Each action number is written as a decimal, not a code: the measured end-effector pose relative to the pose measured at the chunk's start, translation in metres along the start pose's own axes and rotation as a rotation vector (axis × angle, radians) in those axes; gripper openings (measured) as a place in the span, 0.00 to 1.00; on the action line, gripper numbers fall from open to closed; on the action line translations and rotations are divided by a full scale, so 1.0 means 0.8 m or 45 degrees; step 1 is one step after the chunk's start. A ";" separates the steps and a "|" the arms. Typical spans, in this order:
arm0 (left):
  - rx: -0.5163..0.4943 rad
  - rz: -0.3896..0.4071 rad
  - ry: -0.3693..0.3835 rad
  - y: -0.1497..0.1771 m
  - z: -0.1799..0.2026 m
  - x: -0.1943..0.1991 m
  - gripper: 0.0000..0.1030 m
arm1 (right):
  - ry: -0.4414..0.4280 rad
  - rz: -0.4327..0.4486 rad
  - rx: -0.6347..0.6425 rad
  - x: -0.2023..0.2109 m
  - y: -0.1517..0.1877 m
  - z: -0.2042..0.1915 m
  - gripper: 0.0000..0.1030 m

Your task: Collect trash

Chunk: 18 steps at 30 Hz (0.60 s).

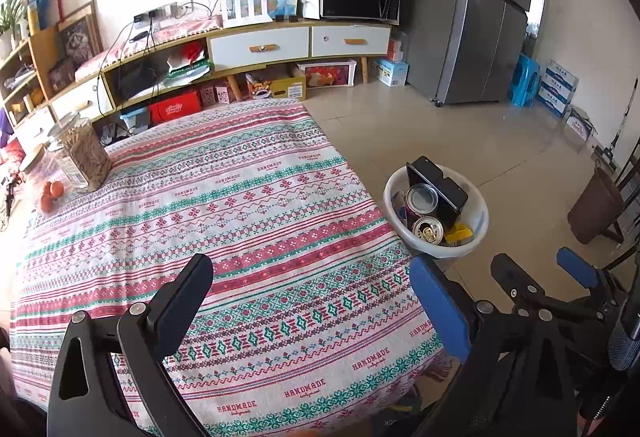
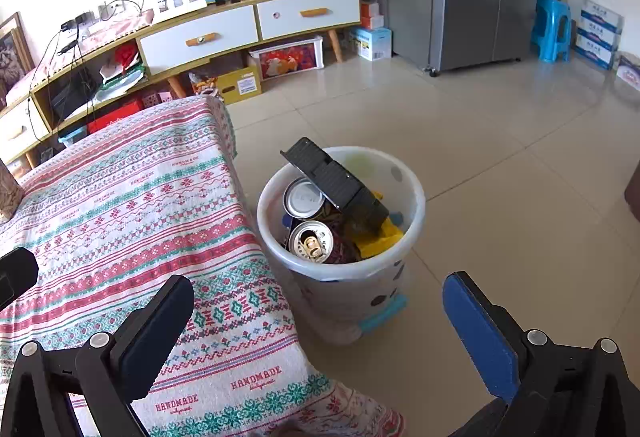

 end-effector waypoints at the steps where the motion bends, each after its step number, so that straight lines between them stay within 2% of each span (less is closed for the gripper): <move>1: -0.004 -0.002 -0.004 0.001 -0.001 -0.002 0.97 | 0.008 -0.002 0.007 -0.001 0.000 -0.001 0.99; 18: -0.003 -0.027 -0.001 0.008 -0.004 -0.013 0.97 | 0.025 -0.010 0.027 -0.003 -0.001 -0.001 0.99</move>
Point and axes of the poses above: each gripper's, at about its wrist camera, not at the fingertips, and x roughly against the way its jaws point, z to its right, y to its underside, the point moved 3 cm from there along -x, roughly the way its jaws point, and after that the axes turned 13 degrees about z, right-handed, at the moved point
